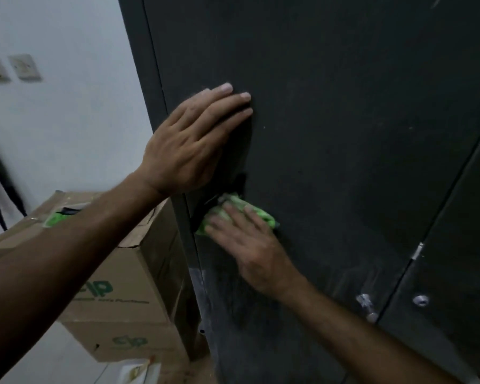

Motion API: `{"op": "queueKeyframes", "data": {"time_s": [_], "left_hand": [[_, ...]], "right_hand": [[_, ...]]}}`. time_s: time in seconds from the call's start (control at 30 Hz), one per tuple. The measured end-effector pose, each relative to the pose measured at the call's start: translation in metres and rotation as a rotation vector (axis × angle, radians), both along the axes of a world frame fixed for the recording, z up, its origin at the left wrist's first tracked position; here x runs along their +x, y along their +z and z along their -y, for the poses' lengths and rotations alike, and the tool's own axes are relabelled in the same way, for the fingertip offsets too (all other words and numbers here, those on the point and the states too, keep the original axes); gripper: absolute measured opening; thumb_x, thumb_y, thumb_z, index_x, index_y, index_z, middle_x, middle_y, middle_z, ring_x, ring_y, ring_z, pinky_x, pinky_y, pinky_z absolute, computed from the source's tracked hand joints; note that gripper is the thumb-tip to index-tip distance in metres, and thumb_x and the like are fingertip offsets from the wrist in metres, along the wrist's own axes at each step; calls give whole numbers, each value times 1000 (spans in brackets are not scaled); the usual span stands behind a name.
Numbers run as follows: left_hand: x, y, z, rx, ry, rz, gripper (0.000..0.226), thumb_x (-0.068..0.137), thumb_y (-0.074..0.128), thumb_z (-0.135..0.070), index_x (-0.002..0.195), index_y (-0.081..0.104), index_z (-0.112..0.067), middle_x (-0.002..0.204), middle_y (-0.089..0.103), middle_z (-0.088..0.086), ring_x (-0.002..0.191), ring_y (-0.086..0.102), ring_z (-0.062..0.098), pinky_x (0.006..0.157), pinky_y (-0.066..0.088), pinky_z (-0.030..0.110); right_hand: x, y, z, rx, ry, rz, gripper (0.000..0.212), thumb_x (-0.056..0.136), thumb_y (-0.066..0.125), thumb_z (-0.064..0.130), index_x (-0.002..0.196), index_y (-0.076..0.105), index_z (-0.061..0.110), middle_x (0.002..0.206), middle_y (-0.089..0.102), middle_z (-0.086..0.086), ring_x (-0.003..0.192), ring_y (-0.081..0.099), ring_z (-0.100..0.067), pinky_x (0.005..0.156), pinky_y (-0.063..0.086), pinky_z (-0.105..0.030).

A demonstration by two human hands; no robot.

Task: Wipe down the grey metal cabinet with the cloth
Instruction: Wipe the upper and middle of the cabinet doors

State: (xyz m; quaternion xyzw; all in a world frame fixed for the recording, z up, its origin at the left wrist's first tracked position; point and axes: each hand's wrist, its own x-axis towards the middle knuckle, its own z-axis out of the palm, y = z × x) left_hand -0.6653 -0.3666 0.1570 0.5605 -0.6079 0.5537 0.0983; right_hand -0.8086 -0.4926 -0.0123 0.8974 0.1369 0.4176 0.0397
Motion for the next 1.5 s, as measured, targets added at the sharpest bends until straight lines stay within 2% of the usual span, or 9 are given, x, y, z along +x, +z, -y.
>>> {"op": "queueKeyframes", "data": {"time_s": [0.13,0.3,0.5,0.67,0.83,1.0,1.2,1.33,1.5], "left_hand": [[-1,-14,-3,-222,-33,-139,39,107,57,-19,144,59,-3,149,55,23,142,45,38,121,34,42],[5,-52,-19,-255,74,-194,49,107,58,-30,150,53,-6,158,45,21,151,34,39,126,28,47],[-4,-94,-26,-220,121,-191,55,109,54,-31,156,45,-6,165,36,20,157,27,38,128,24,51],[-23,-136,-23,-200,143,-258,59,107,53,-32,160,39,-8,170,28,15,160,22,34,130,22,48],[-38,-158,-28,-143,167,-353,63,107,53,-31,164,33,-14,175,19,6,162,14,27,131,17,43],[-55,-192,-25,-172,126,-458,58,112,45,-36,163,35,-11,174,23,5,159,21,24,130,19,38],[-63,-232,-37,-113,72,-607,54,115,36,-38,159,42,-10,171,30,9,159,25,22,132,17,40],[-66,-251,-45,-84,67,-678,57,114,30,-43,159,42,-10,171,30,9,159,24,21,132,17,44],[-67,-255,-42,-51,-47,-762,44,113,27,-43,124,62,-19,133,60,8,126,52,23,119,37,48]], "right_hand": [[-4,-22,12,-375,118,-203,46,89,68,8,134,65,18,152,54,1,149,37,-20,127,18,-41],[24,-26,-8,-64,21,70,48,92,49,2,135,63,18,148,57,2,149,38,-23,125,20,-42],[21,-68,-6,-553,143,-75,43,73,80,17,115,75,24,134,67,5,135,56,-22,118,23,-43],[31,-76,-22,-165,8,171,51,81,63,2,129,67,18,136,65,-2,129,55,-27,113,33,-42],[14,-131,-5,-499,110,-58,60,87,61,3,145,55,18,165,33,-5,146,42,-28,119,31,-48],[22,-131,-8,-113,-115,336,56,88,50,5,143,58,13,157,46,-10,147,41,-29,120,30,-48],[5,-195,0,-525,-150,171,59,95,54,36,151,48,19,167,28,-7,154,28,-23,124,24,-48],[-3,-148,19,-252,-265,381,53,98,49,13,151,47,13,167,27,-9,155,26,-26,126,21,-47],[14,-160,-21,-314,-260,305,58,101,50,14,157,37,16,169,22,-10,157,17,-29,128,12,-50]]}}
